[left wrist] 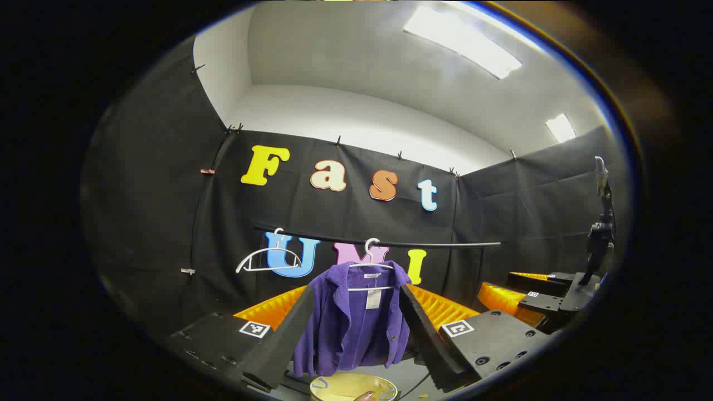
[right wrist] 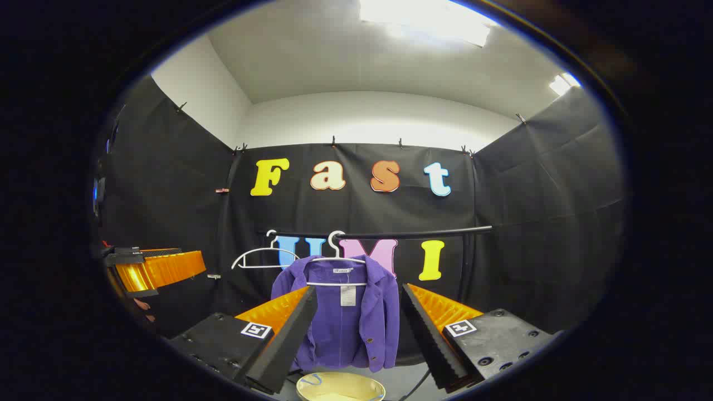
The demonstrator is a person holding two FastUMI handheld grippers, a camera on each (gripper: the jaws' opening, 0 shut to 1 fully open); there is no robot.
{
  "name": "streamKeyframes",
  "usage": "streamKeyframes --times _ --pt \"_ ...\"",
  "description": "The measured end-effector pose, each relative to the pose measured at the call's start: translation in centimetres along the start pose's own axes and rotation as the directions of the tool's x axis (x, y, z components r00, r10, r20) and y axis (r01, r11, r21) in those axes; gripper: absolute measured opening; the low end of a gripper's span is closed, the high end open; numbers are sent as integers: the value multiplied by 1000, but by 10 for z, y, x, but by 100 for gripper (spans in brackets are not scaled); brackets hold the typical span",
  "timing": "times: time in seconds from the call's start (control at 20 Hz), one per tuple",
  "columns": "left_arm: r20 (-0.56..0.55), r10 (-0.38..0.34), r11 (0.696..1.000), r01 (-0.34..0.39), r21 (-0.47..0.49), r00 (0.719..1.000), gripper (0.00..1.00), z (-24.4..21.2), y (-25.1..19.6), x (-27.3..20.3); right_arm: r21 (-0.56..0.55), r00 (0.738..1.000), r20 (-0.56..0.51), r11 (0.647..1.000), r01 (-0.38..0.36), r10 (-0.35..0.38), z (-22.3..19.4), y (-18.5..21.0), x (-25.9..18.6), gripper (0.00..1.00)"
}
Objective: Grasp the clothes on the hanger with both hands and then place them into the laundry hamper below.
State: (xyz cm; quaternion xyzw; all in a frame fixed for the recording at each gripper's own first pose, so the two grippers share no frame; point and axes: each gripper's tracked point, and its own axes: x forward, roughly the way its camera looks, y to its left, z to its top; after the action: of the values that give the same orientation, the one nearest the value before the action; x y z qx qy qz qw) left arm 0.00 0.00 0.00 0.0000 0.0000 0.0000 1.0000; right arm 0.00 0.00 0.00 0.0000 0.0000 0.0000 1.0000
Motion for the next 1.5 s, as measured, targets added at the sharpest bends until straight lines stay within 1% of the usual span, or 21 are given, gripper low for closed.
streamKeyframes --times 0.15,0.2,0.25,0.45,0.7,0.95,1.15,1.5 --pt "-7 -20 1000 20 9 1000 96 -1 -7 -3 -3 1000 -7 1000 1 -1 -2 -2 -3 96" --pt "-10 -27 1000 27 10 1000 96 -2 -9 -3 -4 1000 -12 1000 4 -4 -3 -3 -4 99" --pt "-13 -30 999 30 12 999 96 -2 -10 -5 -1 1000 -17 1000 6 -6 -4 -4 -4 96" --pt "-17 -39 999 39 3 999 95 -6 -15 -4 6 1000 -8 1000 14 -14 0 -6 -8 96" --pt "-6 -67 998 67 -13 998 96 -4 -22 -6 6 999 -31 1000 17 -17 -6 -3 -12 96" --pt "-18 -79 997 79 -12 997 95 -6 -20 -8 -1 999 -29 1000 25 -25 -4 -3 -16 96" --pt "-31 -104 995 103 -14 994 95 -10 -21 -7 -4 999 -41 999 35 -35 -8 -1 -18 96" --pt "-54 -152 988 151 -27 987 96 -16 -10 -5 -16 996 -46 997 78 -79 -13 10 -24 96"
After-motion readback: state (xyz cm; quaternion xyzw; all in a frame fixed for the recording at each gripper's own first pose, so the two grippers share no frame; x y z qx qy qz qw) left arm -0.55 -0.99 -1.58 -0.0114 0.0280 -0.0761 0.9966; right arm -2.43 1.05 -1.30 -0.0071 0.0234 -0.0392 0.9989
